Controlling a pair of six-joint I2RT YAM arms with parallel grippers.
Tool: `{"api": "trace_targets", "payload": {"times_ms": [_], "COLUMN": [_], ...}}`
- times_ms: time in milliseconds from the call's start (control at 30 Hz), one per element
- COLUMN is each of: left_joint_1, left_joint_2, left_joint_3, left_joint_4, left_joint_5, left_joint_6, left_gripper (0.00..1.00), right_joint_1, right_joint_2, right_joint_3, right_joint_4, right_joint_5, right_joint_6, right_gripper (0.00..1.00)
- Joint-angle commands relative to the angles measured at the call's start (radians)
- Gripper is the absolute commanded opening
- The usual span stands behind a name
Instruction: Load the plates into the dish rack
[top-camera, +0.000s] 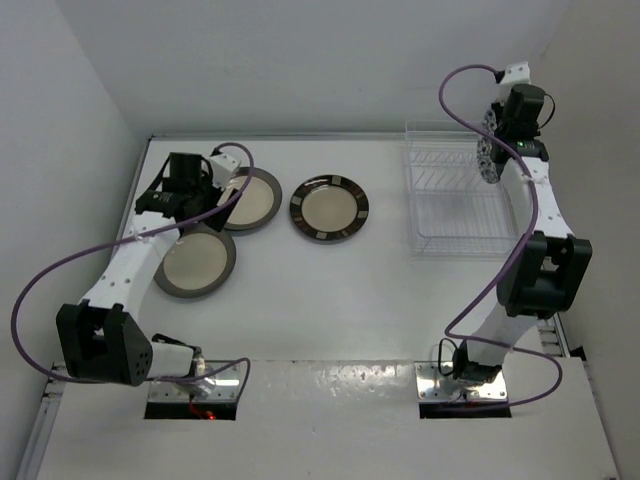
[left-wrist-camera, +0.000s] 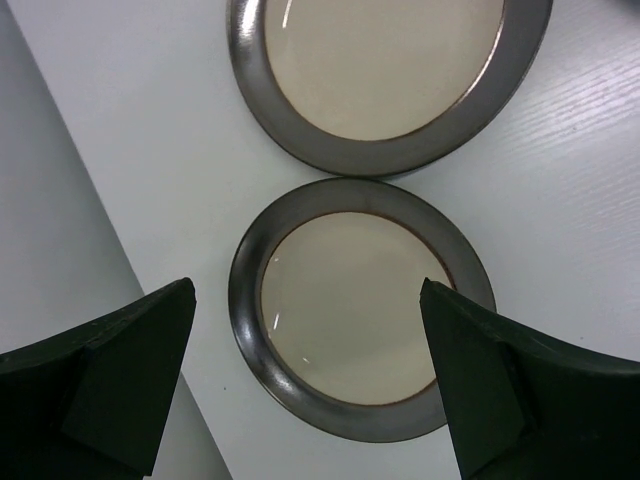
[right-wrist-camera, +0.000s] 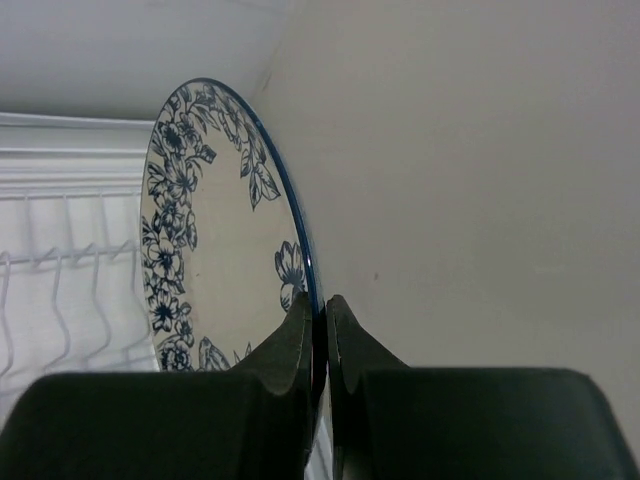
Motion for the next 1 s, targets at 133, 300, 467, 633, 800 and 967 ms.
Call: {"api": "trace_targets", "payload": {"times_ms": [133,300,467,633,800,967], "left_joint_1": [-0.033,-0.043,-0.043,-0.043,-0.043,-0.043], "left_joint_2": [0.086,0.117,0.127,0.127,0.137,0.137], "left_joint_3": [0.066,0.085,0.085,0.085,0.094,0.103], "left_joint_4": [-0.033,-0.042,-0.042,-0.051,-0.051,-0.051], "left_joint_5": [0.02,0.002,0.002,0.002,-0.007,-0.007], "left_joint_6": [-0.018,-0.018,-0.03,-0.039,-0.039,-0.039], "left_gripper": [1.0,1.0,1.0,1.0,1.0,1.0], "right_joint_1": [0.015,0.019,0.017,0.031,0.035,0.042], "right_joint_2": [0.023,0.063,0.064,0.031,0.029,0.037], "right_joint_3": [0.09,0.102,0.038,-0.087,-0.143,-0.216], "right_joint_4": [0.42,0.485,0.477,0.496,0.483,0.537], "right_joint_5": [0.045,0.067,0.05,0.074,0.073,0.09], "right_joint_6": [-0.215,-0.318,-0.329,-0.297,-0.203,-0.194], "right_gripper": [0.0,0.0,0.0,0.0,0.0,0.0]}}
